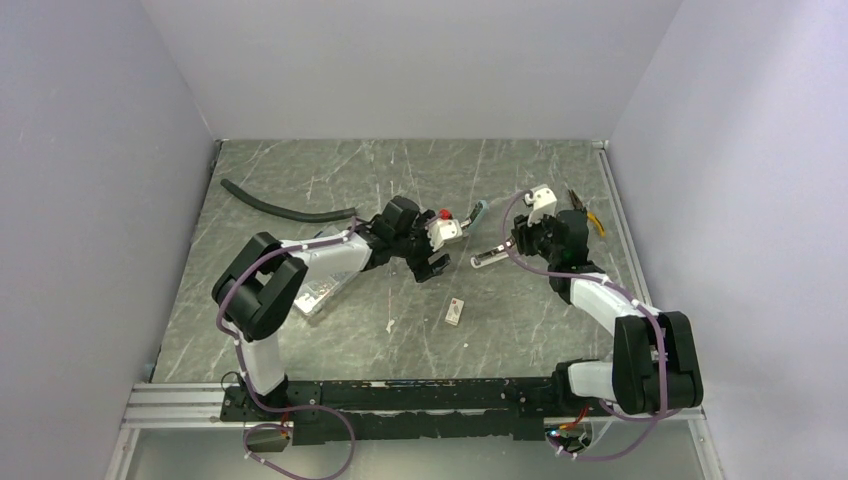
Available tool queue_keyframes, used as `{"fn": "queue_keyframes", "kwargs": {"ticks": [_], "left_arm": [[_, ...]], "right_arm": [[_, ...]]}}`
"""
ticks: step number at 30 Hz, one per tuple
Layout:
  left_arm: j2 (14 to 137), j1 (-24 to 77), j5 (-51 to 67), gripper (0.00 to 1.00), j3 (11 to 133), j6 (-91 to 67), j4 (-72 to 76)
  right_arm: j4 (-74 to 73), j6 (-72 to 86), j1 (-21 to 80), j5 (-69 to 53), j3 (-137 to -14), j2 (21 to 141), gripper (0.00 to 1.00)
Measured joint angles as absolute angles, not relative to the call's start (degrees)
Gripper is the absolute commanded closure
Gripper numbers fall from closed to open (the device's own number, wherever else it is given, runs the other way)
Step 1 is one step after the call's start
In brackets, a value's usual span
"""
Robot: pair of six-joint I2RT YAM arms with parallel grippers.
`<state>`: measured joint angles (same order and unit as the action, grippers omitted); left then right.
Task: Load the staples into the stapler
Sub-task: Adjust the stapler at the center of the board.
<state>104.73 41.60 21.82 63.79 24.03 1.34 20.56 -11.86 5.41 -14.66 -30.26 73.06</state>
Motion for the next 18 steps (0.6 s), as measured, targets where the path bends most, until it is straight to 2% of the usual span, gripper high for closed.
{"fn": "queue_keyframes", "kwargs": {"ticks": [9,18], "left_arm": [[104.7,40.9,22.6,0.13,60.9,22.7,2.7],[103.6,40.0,21.9,0.13,58.2,22.7,4.1]], "right_arm": [[21.0,-14.6,5.4,-15.5,-28.8,73.0,0.37],[19.8,-15.7,5.3,-13.9,-29.3,70.0,0.12]]}}
